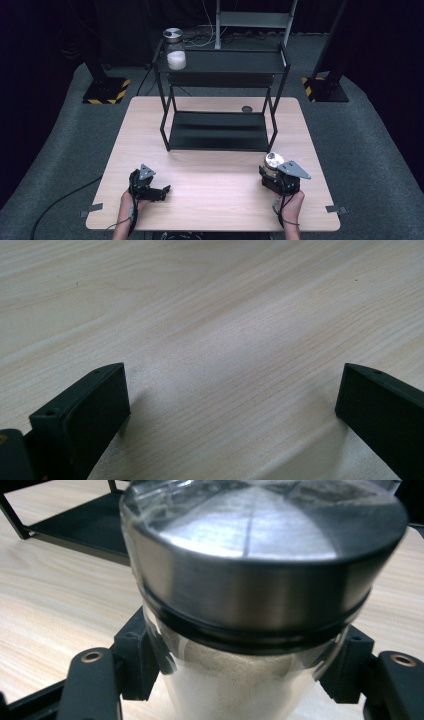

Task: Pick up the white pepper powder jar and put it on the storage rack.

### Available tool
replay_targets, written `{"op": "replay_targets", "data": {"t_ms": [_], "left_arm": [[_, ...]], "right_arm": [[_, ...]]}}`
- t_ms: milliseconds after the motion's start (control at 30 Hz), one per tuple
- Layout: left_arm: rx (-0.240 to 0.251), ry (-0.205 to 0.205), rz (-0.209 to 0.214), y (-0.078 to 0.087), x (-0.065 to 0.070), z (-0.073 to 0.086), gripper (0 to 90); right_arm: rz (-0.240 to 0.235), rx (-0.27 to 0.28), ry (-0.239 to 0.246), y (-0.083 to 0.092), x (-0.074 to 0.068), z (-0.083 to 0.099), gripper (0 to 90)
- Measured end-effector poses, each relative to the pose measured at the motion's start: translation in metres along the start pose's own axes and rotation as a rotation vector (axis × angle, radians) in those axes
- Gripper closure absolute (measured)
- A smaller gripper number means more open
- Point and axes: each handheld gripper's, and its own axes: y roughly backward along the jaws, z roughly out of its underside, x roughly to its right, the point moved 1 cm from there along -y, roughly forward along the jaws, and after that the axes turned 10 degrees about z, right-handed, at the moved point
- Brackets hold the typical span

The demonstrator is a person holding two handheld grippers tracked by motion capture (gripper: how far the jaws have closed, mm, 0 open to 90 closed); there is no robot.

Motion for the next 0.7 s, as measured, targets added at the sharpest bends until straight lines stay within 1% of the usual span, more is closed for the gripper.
{"op": "replay_targets", "data": {"t_ms": [133, 267, 533, 700], "left_arm": [[-0.001, 0.0, 0.001, 0.0, 0.0, 0.0, 0.3], [0.0, 0.0, 0.001, 0.0, 0.0, 0.0, 0.4], [0.001, -0.001, 0.001, 0.0, 0.0, 0.0, 0.5], [0.002, -0.002, 0.0, 0.0, 0.0, 0.0, 0.5]], "right_arm": [[-0.015, 0.001, 0.017, -0.008, -0.002, -0.009, 30.2], [-0.022, 0.001, 0.024, -0.014, -0.004, -0.015, 30.2], [-0.032, -0.008, 0.027, -0.025, -0.006, -0.022, 30.2], [-0.043, 0.001, 0.022, -0.031, -0.004, -0.028, 30.2]]}}
